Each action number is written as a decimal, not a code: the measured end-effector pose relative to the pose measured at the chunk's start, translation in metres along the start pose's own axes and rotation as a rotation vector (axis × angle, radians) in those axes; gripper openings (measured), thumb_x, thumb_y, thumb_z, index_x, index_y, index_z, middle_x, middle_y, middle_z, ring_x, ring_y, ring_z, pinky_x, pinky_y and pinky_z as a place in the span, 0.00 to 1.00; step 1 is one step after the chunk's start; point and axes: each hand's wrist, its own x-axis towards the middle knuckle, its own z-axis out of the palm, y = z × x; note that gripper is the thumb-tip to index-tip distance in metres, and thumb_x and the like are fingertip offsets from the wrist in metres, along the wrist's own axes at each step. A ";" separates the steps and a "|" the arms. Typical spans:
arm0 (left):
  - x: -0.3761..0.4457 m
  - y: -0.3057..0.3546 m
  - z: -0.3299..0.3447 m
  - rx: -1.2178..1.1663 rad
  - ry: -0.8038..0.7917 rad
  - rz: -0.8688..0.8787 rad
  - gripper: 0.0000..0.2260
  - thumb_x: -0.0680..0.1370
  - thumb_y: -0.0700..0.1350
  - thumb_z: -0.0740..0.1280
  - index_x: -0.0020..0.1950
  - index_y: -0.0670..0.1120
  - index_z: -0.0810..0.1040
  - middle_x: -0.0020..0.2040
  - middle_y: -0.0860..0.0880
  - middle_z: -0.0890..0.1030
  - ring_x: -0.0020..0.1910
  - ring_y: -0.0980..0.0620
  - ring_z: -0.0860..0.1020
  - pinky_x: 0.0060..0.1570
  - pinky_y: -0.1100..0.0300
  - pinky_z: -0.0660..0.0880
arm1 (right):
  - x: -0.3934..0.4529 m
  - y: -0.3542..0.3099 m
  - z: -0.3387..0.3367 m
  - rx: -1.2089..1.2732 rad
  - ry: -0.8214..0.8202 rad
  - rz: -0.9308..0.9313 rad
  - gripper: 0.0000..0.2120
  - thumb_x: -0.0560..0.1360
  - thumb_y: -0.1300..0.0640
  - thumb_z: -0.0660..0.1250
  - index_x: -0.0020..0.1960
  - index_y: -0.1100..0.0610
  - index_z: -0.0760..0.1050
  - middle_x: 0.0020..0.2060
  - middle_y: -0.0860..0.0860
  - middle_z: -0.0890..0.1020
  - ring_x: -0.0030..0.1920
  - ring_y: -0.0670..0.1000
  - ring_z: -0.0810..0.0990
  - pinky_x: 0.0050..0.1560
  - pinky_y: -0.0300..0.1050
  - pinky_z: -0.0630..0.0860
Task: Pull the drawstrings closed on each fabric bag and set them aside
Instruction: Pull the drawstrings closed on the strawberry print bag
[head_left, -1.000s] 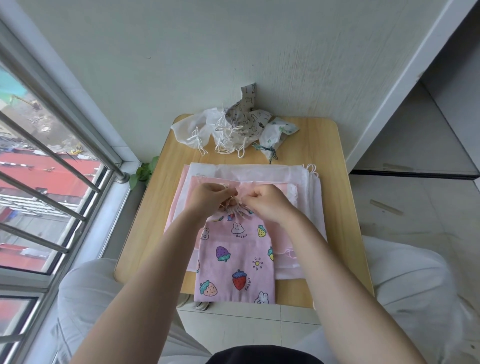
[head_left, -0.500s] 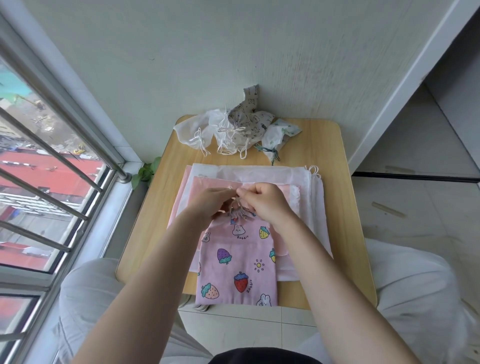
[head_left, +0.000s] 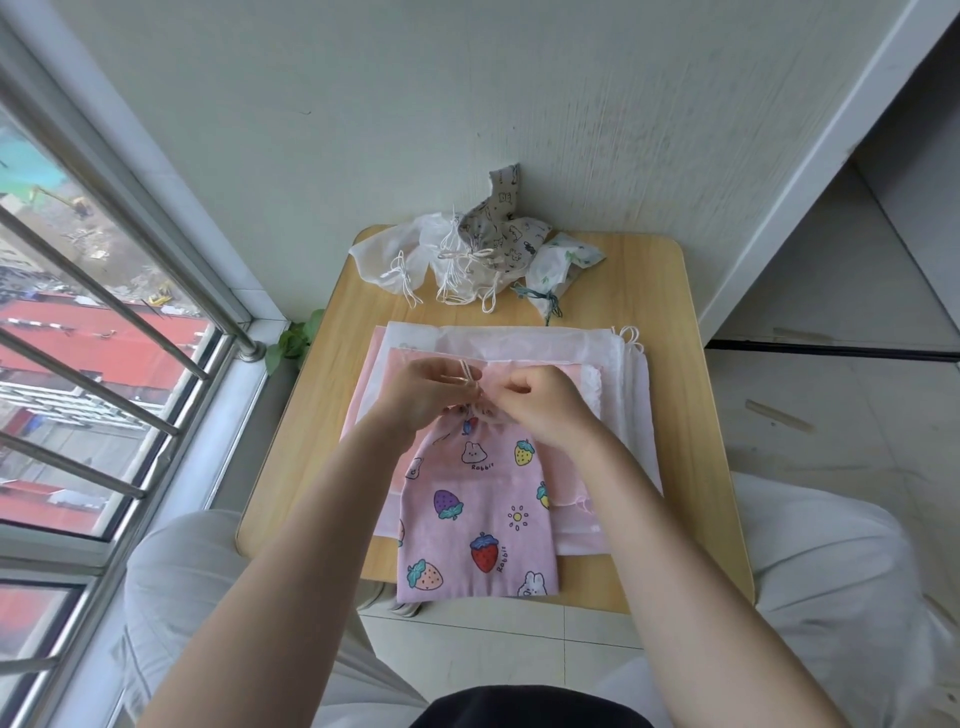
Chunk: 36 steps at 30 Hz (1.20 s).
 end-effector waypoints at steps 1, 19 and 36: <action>-0.001 0.001 0.000 0.026 0.003 0.017 0.07 0.73 0.34 0.72 0.51 0.40 0.82 0.43 0.47 0.82 0.39 0.53 0.79 0.41 0.64 0.78 | 0.001 0.001 -0.003 0.024 0.034 -0.002 0.06 0.76 0.55 0.68 0.41 0.52 0.81 0.36 0.42 0.81 0.37 0.39 0.77 0.39 0.31 0.71; -0.005 -0.012 0.026 0.267 0.381 0.305 0.03 0.74 0.40 0.71 0.45 0.47 0.84 0.40 0.51 0.83 0.33 0.61 0.78 0.33 0.72 0.71 | 0.025 0.009 0.000 0.475 -0.269 0.249 0.07 0.76 0.62 0.69 0.50 0.52 0.82 0.43 0.51 0.82 0.46 0.50 0.79 0.51 0.44 0.71; -0.004 -0.012 0.019 -0.282 0.233 -0.039 0.08 0.76 0.44 0.73 0.41 0.41 0.79 0.39 0.42 0.77 0.40 0.46 0.75 0.45 0.50 0.75 | 0.033 0.010 -0.008 0.714 0.025 0.317 0.17 0.78 0.58 0.60 0.31 0.55 0.65 0.34 0.54 0.77 0.40 0.54 0.78 0.43 0.46 0.74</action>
